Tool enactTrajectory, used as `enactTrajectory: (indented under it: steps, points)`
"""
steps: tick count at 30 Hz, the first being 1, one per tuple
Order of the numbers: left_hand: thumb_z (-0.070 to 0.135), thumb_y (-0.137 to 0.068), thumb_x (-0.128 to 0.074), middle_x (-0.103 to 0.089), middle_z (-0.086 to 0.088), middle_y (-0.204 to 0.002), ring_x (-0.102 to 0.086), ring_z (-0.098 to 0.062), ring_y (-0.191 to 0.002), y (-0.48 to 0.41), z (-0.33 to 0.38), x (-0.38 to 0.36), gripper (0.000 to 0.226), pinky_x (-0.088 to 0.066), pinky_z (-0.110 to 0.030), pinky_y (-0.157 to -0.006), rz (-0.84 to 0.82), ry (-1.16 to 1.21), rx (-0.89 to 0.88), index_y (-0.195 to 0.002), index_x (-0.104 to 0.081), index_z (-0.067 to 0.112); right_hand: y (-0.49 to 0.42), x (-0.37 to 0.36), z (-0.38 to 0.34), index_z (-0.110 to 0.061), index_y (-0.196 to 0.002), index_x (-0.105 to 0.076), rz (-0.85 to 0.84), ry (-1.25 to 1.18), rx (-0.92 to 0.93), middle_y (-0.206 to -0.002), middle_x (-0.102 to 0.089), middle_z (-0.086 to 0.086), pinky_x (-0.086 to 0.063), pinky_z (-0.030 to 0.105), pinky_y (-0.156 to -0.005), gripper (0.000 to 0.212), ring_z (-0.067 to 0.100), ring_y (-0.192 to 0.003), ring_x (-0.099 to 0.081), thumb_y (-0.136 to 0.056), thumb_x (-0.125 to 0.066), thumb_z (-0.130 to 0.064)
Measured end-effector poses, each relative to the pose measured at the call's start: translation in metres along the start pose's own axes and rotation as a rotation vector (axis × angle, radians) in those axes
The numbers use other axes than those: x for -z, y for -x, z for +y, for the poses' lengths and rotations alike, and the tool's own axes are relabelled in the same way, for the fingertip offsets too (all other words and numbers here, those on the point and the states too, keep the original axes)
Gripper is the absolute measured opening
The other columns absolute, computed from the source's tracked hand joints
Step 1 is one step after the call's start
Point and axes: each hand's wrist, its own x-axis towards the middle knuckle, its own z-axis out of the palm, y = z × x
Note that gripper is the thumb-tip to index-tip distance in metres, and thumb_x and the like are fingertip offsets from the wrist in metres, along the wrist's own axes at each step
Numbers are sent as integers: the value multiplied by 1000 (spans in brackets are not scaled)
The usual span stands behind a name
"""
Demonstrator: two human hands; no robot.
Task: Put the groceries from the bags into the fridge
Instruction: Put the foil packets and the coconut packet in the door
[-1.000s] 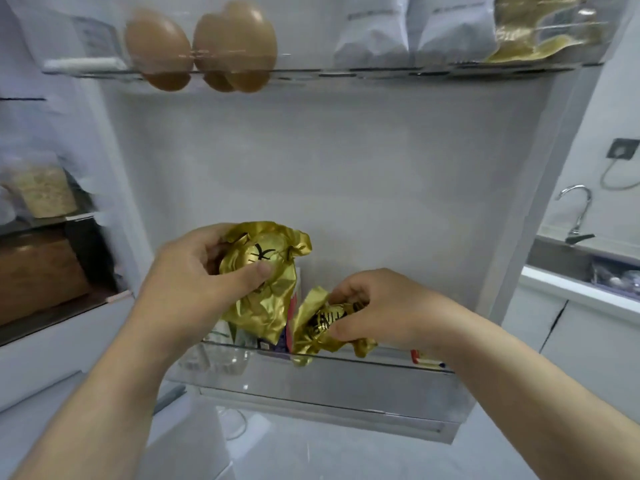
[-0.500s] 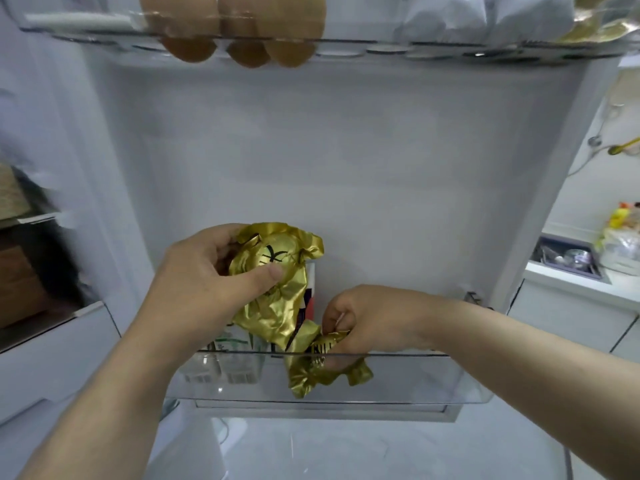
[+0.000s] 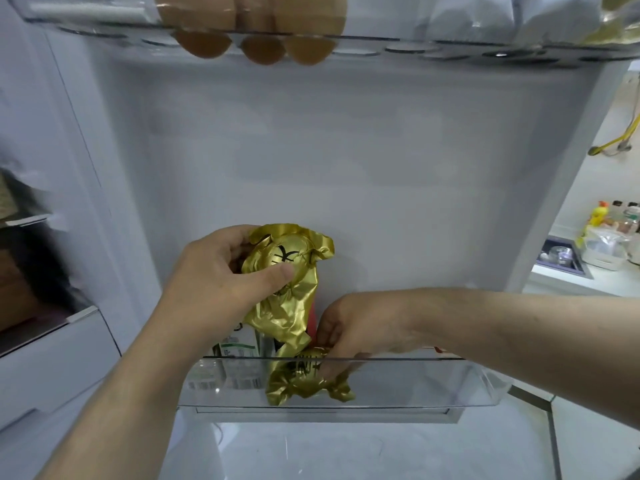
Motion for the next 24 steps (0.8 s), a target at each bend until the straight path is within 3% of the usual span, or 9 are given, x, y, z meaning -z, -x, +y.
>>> enactTrajectory:
  steps: [6,9,12,14,15,17,20,22,24]
  points:
    - [31,-50,-92,-75,7,-87,-73,-16,-77,-2,-1,3,62,-59,-40,-72,5,41,59,-104,-62,27,-7,-6,3,-10,-74,-61,-34,-144,28,-64,-65,-2,-58,21,-68,20,10,-64,-67,-81,-74,3]
    - [23,-58,-83,-75,8,-83,-73,-16,-74,-1,1,2,49,-57,-37,-69,9,58,68,-101,-60,26,-6,-11,1,-12,-68,-62,3,-98,18,-64,-64,-2,-59,28,-83,22,13,-68,-65,-81,-78,-4]
    - [21,-57,-87,-76,4,-87,-73,-17,-76,0,3,2,53,-58,-37,-68,-34,52,78,-103,-61,24,11,-8,-6,-6,-84,-69,18,45,-3,-86,-71,8,-56,35,-93,17,17,-78,-66,-84,-77,-21]
    - [23,-54,-92,-75,3,-93,-73,-18,-79,0,5,3,63,-59,-38,-69,-68,40,77,-108,-62,23,32,5,-10,-2,-106,-67,119,189,-21,-109,-72,13,-54,37,-96,37,18,-89,-72,-86,-73,-33]
    - [23,-56,-92,-75,4,-94,-73,-18,-80,0,6,3,62,-60,-37,-69,-77,31,71,-110,-63,22,44,11,-12,-5,-110,-67,208,216,9,-109,-72,11,-54,38,-97,39,17,-90,-73,-86,-73,-35]
    - [18,-59,-89,-75,7,-96,-73,-15,-80,-2,7,2,54,-60,-32,-68,-94,3,51,-107,-65,25,61,20,-10,-14,-107,-68,381,35,165,-102,-74,7,-55,41,-96,30,17,-88,-74,-82,-76,-30]
    - [17,-56,-92,-74,9,-97,-72,-11,-82,-5,9,-6,53,-60,-32,-71,-136,-82,23,-102,-67,30,68,20,-6,-18,-116,-63,466,-392,428,-104,-75,6,-58,35,-87,46,20,-92,-73,-72,-75,-26]
    - [17,-54,-94,-73,12,-95,-71,-7,-82,-5,12,-14,54,-60,-30,-72,-151,-132,0,-98,-67,32,63,14,-2,-27,-123,-59,513,-350,495,-107,-74,1,-58,32,-84,54,16,-94,-73,-72,-76,-27]
    - [15,-55,-92,-72,14,-94,-69,-3,-84,-5,15,-20,53,-58,-26,-72,-161,-178,-42,-97,-66,33,62,11,1,-34,-117,-61,568,-271,529,-104,-75,-1,-59,34,-83,48,14,-92,-72,-76,-80,-18]
